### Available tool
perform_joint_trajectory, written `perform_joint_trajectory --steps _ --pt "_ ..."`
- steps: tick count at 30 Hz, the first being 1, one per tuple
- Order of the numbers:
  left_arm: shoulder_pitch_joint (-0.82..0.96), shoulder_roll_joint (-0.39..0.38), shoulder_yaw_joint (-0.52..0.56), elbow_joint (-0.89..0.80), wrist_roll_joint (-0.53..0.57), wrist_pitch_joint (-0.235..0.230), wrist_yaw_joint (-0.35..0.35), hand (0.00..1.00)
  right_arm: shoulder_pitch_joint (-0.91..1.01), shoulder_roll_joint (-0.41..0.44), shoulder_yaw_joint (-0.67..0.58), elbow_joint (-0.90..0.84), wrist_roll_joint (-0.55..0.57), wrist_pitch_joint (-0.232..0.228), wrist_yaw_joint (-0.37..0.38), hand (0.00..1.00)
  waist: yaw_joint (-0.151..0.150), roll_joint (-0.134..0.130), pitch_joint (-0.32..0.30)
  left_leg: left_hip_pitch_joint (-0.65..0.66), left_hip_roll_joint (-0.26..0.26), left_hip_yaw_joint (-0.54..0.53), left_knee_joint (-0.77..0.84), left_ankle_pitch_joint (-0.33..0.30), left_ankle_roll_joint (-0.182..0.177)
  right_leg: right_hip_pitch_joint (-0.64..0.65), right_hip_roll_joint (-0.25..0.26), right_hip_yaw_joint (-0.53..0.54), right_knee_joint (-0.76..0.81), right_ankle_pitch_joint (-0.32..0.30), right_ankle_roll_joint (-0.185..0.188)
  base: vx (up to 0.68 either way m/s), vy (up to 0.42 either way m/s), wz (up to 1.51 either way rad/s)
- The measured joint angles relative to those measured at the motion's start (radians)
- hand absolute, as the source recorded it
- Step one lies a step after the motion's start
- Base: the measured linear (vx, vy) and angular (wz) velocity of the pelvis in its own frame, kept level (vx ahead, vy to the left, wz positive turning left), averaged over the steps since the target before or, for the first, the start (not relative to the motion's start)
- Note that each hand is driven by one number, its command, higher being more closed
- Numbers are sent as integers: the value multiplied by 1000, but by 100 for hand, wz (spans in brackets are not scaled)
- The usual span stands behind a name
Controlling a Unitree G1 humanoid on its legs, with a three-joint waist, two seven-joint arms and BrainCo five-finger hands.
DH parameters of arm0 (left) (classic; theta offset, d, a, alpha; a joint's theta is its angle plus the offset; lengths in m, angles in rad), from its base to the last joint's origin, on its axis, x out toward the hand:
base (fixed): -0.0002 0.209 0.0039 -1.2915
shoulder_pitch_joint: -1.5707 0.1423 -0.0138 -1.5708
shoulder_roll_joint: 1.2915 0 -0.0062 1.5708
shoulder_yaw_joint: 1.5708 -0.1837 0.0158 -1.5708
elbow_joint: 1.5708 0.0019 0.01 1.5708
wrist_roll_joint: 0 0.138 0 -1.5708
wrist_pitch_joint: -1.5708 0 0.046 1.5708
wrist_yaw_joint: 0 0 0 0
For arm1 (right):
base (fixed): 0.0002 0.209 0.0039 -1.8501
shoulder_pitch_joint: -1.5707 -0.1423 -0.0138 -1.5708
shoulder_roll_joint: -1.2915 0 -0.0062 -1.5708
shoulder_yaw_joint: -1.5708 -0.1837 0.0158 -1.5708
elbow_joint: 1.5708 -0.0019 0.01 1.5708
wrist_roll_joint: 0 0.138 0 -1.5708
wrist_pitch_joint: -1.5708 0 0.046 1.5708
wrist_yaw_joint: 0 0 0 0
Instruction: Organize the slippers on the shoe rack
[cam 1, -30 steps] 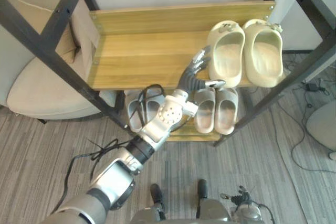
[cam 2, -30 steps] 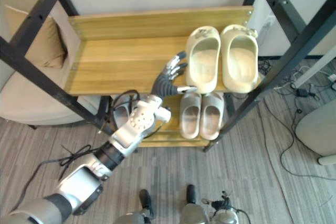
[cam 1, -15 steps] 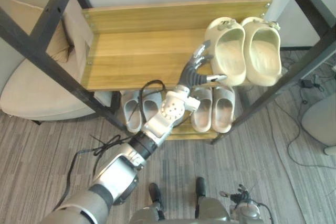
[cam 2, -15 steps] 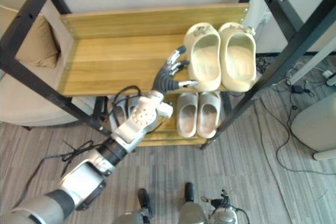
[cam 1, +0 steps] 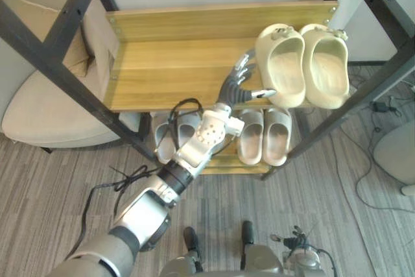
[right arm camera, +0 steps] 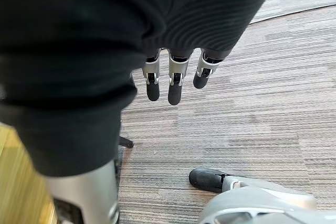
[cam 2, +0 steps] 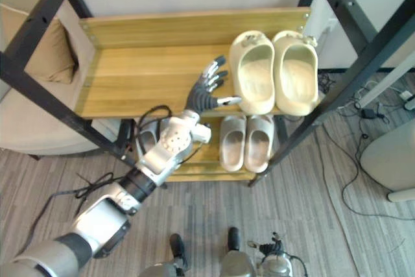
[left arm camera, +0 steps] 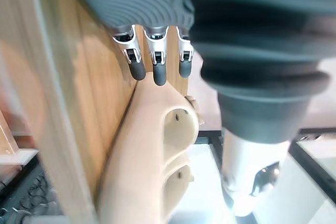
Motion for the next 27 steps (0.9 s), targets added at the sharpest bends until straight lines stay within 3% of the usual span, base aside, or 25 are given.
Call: perform_joint_trajectory --steps 7,17,24,27 --pt "68 29 -47 -294 -86 -18 -63 0 10 -14 20 27 -2 4 5 0 32 2 -4 -6 -6 -40 0 6 2 12 -5 -33 5 -9 5 1 16 14" --pt "340 100 -122 -496 -161 -12 -173 0 14 -33 78 63 -29 4 15 0 62 5 -43 -20 -17 -74 0 8 4 11 -13 -69 31 -35 11 28 16 14" --pt "596 163 -126 -494 -158 19 -244 0 12 -50 123 61 -42 2 17 0 82 5 -64 -3 -16 -91 0 9 6 33 -11 -92 31 -44 7 -4 7 5" --pt "706 166 -109 -410 -130 32 -257 0 12 -51 136 61 -42 3 17 0 96 3 -76 -4 -14 -92 -1 9 6 33 -9 -92 31 -46 6 -9 0 1"
